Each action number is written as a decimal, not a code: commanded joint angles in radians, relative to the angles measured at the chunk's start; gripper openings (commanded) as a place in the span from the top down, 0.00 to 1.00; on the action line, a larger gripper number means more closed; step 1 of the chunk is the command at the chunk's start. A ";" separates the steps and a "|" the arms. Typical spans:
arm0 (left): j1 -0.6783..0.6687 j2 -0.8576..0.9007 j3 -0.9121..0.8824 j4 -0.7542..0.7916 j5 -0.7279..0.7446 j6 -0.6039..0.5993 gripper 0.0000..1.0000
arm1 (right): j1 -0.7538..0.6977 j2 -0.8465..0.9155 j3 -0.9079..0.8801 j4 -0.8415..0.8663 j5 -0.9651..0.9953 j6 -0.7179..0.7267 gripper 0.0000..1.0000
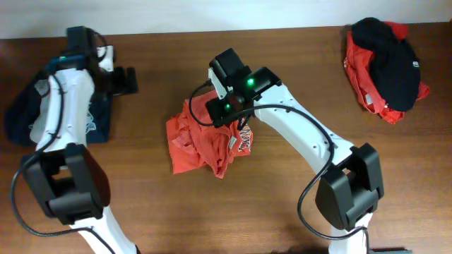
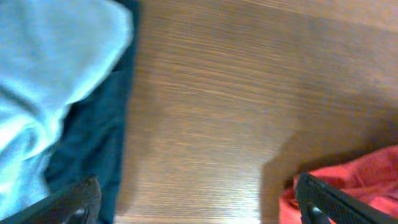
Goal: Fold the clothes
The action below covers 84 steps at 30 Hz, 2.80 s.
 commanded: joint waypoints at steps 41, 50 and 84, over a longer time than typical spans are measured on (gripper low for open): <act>0.069 -0.046 0.021 -0.030 0.034 -0.027 0.01 | 0.122 0.120 -0.020 0.129 0.270 0.411 0.52; 0.062 -0.046 0.021 -0.040 0.034 -0.027 0.01 | 0.124 0.124 -0.020 0.204 0.274 0.412 0.74; 0.058 -0.046 0.021 -0.035 0.034 -0.027 0.01 | 0.282 0.130 0.014 0.317 0.042 0.362 0.96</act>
